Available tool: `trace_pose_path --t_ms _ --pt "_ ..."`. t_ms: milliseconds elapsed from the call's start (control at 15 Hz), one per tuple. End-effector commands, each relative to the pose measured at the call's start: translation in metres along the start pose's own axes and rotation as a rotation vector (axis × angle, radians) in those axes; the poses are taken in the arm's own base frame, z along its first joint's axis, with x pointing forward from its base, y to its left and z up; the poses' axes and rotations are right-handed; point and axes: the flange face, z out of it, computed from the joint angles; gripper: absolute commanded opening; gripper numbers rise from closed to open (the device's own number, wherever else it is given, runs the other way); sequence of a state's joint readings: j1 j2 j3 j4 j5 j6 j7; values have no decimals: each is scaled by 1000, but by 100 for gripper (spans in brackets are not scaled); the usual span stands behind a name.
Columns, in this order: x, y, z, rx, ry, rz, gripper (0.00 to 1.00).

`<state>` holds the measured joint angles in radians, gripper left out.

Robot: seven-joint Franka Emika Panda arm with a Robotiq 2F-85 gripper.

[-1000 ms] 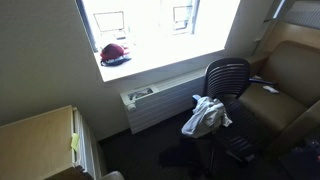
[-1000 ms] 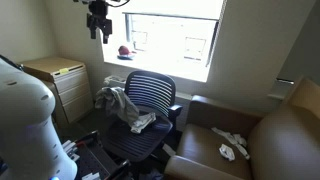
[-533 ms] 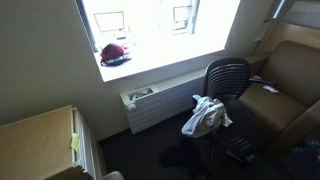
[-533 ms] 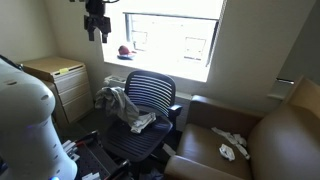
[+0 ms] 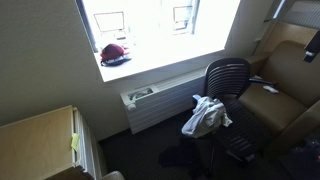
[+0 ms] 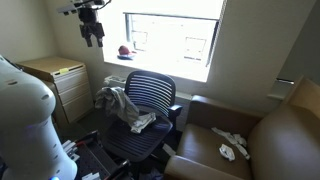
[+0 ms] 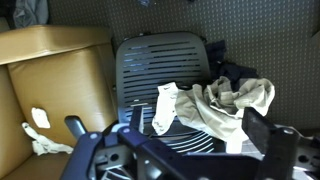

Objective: Remove the clothing from the armrest of the chair and place it on the sofa

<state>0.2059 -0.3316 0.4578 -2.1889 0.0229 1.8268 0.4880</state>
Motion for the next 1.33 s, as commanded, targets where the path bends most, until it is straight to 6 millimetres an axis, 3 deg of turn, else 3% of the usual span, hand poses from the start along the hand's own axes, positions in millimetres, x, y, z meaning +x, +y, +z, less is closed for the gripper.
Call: trace_pose_path --t_ms 0,333,400,467,600,733,867,933,1200,1267 --pt "46 -53 60 146 -61 -70 100" --pt "82 -115 147 178 -223 -154 100" --pt "98 -133 147 177 -198 -185 100" --pt "71 -105 141 164 -193 -136 100" --pt "88 -129 152 180 -203 -166 100" --pt "95 -130 166 178 -221 -131 100" --pt "98 -133 203 198 -248 -108 100" --pt "102 -137 231 221 -265 -95 100" --pt "129 -152 322 225 -307 -49 100" --pt "133 -156 337 208 -313 -40 100"
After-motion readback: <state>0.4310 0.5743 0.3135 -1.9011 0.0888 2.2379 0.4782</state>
